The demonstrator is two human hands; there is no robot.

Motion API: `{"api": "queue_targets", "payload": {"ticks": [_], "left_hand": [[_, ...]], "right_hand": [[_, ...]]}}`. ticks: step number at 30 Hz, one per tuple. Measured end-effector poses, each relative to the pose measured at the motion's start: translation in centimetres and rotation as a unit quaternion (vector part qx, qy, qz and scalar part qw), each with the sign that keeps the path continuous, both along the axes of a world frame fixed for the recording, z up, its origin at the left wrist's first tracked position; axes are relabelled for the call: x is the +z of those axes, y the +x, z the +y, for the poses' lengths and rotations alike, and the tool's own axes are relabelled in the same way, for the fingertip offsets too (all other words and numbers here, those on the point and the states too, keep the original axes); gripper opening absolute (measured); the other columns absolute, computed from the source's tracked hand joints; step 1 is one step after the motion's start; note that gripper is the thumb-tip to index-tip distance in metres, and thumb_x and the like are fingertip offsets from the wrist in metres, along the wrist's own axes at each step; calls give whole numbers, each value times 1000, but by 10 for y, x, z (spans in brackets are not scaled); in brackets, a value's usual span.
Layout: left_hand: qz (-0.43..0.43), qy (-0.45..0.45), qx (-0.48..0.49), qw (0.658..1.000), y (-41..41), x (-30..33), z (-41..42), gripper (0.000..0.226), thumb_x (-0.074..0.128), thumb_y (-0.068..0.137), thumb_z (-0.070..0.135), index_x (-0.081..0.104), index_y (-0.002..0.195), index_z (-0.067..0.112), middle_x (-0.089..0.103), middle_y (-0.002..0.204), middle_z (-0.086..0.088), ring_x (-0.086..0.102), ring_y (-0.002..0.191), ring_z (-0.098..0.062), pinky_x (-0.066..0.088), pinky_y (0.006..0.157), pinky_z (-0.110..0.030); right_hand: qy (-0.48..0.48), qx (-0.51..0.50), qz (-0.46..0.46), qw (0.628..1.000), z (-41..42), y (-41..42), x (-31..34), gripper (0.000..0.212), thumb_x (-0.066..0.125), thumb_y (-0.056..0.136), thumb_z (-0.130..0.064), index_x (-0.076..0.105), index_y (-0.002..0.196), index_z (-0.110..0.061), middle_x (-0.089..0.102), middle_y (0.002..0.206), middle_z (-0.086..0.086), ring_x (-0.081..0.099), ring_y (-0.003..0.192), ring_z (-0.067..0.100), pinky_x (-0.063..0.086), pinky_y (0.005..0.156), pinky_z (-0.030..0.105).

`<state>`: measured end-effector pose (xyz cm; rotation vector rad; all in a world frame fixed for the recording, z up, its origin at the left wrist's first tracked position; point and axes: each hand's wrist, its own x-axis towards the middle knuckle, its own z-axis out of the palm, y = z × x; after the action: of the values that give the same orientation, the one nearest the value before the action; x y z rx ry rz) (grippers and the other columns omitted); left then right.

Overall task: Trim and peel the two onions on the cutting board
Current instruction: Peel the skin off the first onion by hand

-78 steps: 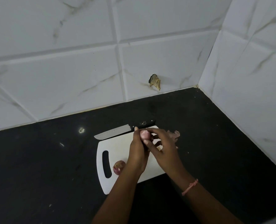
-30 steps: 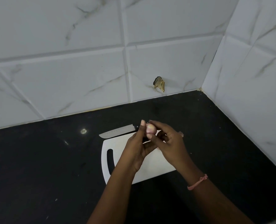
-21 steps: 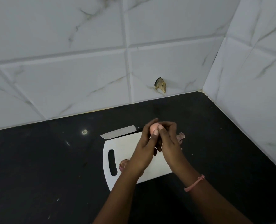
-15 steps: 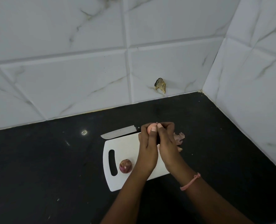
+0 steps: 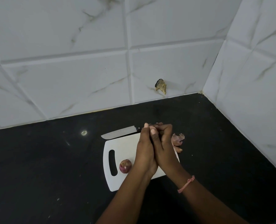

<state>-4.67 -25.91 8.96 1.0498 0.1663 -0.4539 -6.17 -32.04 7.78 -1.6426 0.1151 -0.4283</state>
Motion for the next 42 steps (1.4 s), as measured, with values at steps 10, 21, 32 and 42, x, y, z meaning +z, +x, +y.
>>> {"api": "queue_targets", "payload": {"ticks": [10,21,32,42], "left_hand": [[48,-59,-2,997,10,10,5,54,40,102,50,70,112,7,75,114,-10,72,107,-20,57,84,-30],[-167,96,-79,978,7,-11,18,43,44,91,43,58,132,44,56,136,18,52,129,-10,47,107,-31],[-267,174,-81,944,8,-6,24,32,38,97,35,56,124,37,62,114,30,59,113,2,54,93,-23],[-143,41,-57,987,-1,-4,20,46,26,108,41,56,129,15,68,124,-10,65,118,-23,56,95,-34]], "right_hand": [[-39,31,1,999,-10,0,3,4,47,102,-23,45,105,-25,59,105,-3,63,99,2,50,82,17],[132,7,137,982,-17,7,6,24,36,101,-44,50,110,-27,62,110,1,60,109,21,49,98,42],[98,5,127,987,-18,5,3,48,39,89,-58,46,119,-21,62,104,1,61,94,13,49,77,27],[-85,3,109,990,-28,2,15,17,49,99,-37,54,95,-22,61,75,-8,61,68,4,51,59,21]]}}
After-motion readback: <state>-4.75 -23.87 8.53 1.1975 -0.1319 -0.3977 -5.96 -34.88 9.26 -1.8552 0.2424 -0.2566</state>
